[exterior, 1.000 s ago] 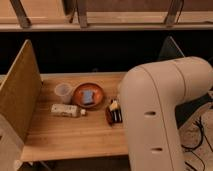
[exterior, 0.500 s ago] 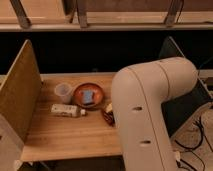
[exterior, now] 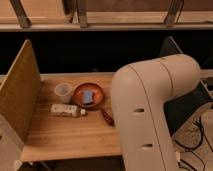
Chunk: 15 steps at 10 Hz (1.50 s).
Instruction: Place the eraser in the ceramic cup
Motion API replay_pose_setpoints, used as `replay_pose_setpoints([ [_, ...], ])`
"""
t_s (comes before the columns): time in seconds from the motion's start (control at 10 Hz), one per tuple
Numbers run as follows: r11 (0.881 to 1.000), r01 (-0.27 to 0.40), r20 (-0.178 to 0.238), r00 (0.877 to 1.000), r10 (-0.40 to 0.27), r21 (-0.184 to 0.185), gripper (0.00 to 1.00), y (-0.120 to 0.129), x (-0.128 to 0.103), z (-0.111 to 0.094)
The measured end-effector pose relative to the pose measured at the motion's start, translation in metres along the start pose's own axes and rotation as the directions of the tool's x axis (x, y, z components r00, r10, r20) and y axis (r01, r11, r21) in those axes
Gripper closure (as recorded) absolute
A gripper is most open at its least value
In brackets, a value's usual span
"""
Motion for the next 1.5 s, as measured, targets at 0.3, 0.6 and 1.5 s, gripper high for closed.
replay_pose_setpoints([
  [0.3,1.0,0.012,0.097,0.995,-0.015,0.026,1.0,-0.007,-0.018,-0.022],
  [0.6,0.996,0.081,0.341,0.936,-0.085,0.027,1.0,-0.005,-0.066,-0.085],
  [1.5,0.866,0.498,0.647,0.645,-0.406,0.047,1.0,0.111,-0.09,-0.203],
])
